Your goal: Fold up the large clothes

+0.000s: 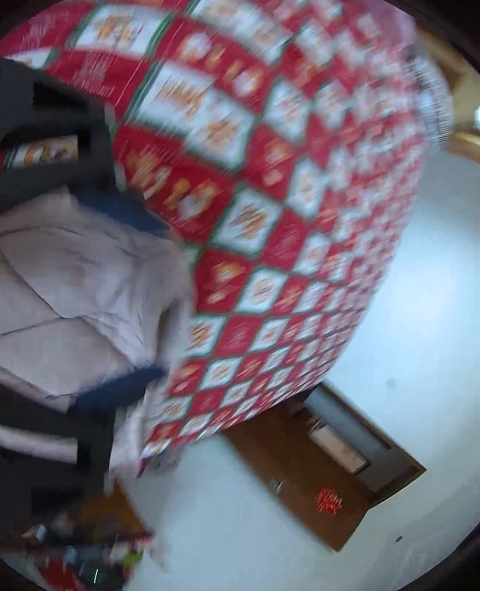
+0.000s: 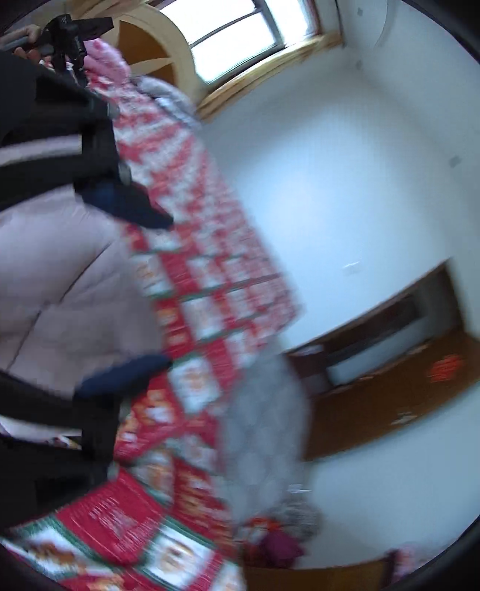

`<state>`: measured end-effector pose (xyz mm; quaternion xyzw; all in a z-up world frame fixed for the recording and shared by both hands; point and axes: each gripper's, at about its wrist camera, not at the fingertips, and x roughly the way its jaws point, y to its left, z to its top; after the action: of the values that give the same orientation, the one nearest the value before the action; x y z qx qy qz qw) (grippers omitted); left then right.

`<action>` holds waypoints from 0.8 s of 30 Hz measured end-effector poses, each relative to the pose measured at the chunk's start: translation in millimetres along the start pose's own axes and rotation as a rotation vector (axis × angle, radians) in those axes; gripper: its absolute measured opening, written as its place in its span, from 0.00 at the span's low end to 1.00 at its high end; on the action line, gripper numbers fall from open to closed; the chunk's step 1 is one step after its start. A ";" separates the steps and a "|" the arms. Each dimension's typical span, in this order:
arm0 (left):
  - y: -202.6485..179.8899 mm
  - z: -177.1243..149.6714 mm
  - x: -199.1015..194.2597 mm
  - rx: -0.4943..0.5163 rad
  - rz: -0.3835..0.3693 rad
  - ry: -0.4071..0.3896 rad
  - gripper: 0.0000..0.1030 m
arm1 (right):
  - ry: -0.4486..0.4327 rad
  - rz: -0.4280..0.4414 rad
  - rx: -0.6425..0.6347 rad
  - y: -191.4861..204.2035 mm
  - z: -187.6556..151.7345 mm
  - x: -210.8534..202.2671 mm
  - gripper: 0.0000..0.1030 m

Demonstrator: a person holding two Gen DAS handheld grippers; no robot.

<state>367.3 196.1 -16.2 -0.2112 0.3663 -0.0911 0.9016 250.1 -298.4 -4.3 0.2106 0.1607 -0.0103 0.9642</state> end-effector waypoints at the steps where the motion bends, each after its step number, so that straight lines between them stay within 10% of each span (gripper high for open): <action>1: -6.6 -0.6 -3.5 0.027 0.007 -0.038 0.86 | 0.031 0.031 -0.050 16.5 0.1 -3.3 0.77; 5: -35.8 -6.1 -1.1 0.062 -0.073 -0.042 0.86 | 0.176 0.078 -0.217 66.1 -28.6 12.4 0.34; 10: -93.4 -61.8 38.9 0.181 -0.071 0.019 0.86 | 0.325 0.060 -0.295 96.8 -82.3 60.1 0.19; 24: -99.5 -102.5 117.4 0.252 0.105 -0.014 0.88 | 0.381 -0.012 -0.242 59.0 -131.4 118.0 0.12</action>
<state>378.7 37.4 -110.5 -0.0776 0.3561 -0.0874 0.9271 327.1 -185.2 -130.6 0.0906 0.3410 0.0434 0.9347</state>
